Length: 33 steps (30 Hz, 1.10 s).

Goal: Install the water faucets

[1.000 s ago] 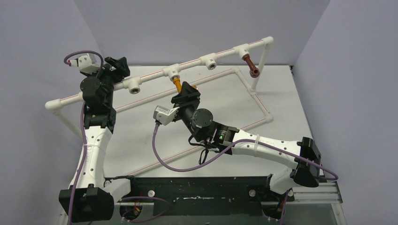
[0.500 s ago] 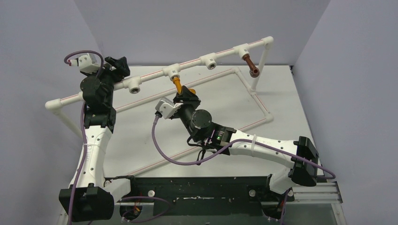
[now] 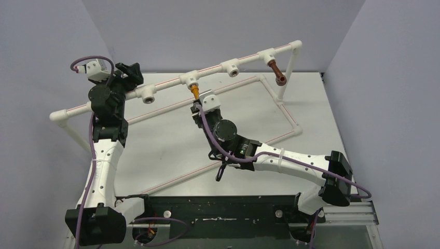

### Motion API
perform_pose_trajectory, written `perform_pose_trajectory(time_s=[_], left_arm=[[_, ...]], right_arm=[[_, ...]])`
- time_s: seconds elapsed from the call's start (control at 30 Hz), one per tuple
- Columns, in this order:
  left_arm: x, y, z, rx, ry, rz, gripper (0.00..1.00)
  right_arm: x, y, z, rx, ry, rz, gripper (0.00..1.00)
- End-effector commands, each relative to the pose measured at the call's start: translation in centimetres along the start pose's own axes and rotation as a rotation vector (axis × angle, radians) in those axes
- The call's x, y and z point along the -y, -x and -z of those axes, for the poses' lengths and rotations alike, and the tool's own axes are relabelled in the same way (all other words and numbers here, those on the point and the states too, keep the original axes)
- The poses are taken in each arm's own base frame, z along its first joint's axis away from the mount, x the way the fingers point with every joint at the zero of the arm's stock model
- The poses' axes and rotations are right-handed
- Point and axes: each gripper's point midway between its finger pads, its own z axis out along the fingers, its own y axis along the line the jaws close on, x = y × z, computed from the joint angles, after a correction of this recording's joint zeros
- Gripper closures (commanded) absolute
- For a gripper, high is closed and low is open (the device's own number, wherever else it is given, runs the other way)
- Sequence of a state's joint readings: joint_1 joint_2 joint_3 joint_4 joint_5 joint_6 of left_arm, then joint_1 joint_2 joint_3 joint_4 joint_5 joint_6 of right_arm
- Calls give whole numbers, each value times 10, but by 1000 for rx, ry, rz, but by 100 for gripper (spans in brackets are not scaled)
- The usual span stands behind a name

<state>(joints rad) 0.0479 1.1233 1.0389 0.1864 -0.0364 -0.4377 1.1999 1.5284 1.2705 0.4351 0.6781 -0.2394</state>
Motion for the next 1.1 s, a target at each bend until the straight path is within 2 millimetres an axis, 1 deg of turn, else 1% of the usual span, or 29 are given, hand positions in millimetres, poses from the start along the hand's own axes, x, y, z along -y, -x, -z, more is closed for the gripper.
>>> perform_pose_trajectory(time_s=[0.0,0.17,0.27,0.4,0.57,0.73,0.87,1.0,1.07], left_arm=[[-66,-168,56,-594,187,-19,25],[-63,-168,56,-593,177,-11,24],[-62,-167,56,-592,172,-8,25],[-61,-167,56,-592,167,-5,25],[-60,-167,57,-590,165,-3,25],[-60,-166,56,-588,162,-2,25],[-60,-168,56,-592,161,0,25],[-60,-167,56,-591,164,-1,24],[-61,-168,56,-593,165,-1,25]], right_arm=[[7,48,-3,107,-42,-455,100],[4,50,-1,113,-40,-691,100],[4,46,1,120,-36,-843,100],[6,51,3,144,-23,-1055,100],[1,62,4,154,4,-1254,100],[0,62,4,140,36,-1476,100],[-4,66,7,141,79,-1574,100],[-10,72,8,137,112,-1590,100],[-11,71,8,129,112,-1583,100]])
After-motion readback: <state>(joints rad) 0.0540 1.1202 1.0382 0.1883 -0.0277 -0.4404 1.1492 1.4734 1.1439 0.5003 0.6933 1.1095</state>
